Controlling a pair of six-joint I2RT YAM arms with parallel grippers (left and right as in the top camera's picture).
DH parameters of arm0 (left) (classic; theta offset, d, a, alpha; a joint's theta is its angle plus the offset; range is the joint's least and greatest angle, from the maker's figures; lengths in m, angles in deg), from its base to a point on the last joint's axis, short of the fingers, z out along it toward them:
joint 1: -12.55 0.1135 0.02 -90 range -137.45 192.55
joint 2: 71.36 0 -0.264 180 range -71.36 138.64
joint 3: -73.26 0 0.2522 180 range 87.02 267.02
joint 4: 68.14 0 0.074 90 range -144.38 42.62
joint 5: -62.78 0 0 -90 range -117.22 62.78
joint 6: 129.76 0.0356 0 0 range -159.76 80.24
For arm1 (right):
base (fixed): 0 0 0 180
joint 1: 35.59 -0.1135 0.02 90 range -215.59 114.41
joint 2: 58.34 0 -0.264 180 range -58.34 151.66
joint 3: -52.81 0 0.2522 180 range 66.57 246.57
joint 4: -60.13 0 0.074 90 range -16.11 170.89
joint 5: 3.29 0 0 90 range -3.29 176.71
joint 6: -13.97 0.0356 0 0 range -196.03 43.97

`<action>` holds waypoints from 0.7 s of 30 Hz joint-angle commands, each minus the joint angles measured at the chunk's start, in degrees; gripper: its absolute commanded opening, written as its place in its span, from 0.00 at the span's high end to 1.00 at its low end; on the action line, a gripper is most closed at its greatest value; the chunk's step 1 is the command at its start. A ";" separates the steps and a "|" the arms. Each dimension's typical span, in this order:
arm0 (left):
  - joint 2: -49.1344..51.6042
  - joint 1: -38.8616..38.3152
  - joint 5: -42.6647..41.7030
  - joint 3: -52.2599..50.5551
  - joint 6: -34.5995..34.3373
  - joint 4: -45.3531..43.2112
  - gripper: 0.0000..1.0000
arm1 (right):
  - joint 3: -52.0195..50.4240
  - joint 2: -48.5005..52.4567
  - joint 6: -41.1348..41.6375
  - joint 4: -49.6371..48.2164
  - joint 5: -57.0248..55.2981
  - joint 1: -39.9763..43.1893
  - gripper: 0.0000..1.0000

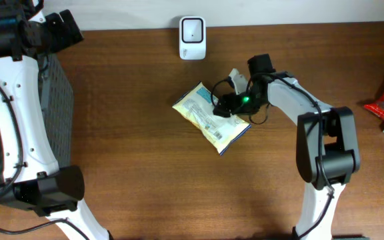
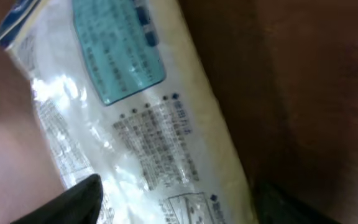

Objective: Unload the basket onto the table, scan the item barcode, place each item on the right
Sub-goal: 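Lift and turn the yellow wipes pack in the right gripper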

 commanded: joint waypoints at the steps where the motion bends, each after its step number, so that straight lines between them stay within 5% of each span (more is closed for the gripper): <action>1: 0.39 0.20 0.59 0.70 0.94 -0.09 0.01 | 0.37 3.39 -1.09 0.81 5.57 -0.76 0.42; 3: 0.39 0.22 0.61 0.70 0.94 -0.09 0.01 | 0.39 3.41 -1.03 1.77 5.42 -0.85 0.91; 4: 0.39 0.20 0.59 0.68 0.94 -0.09 0.01 | 0.39 3.41 -0.85 2.25 5.42 -0.72 0.96; 17: 0.39 0.20 0.59 0.68 0.94 -0.09 0.01 | 6.29 -4.92 7.56 13.73 -13.29 -0.35 0.96; 21: 0.39 0.22 0.59 0.70 0.94 -0.11 0.01 | 2.45 -3.28 2.27 8.44 -13.29 -0.44 0.17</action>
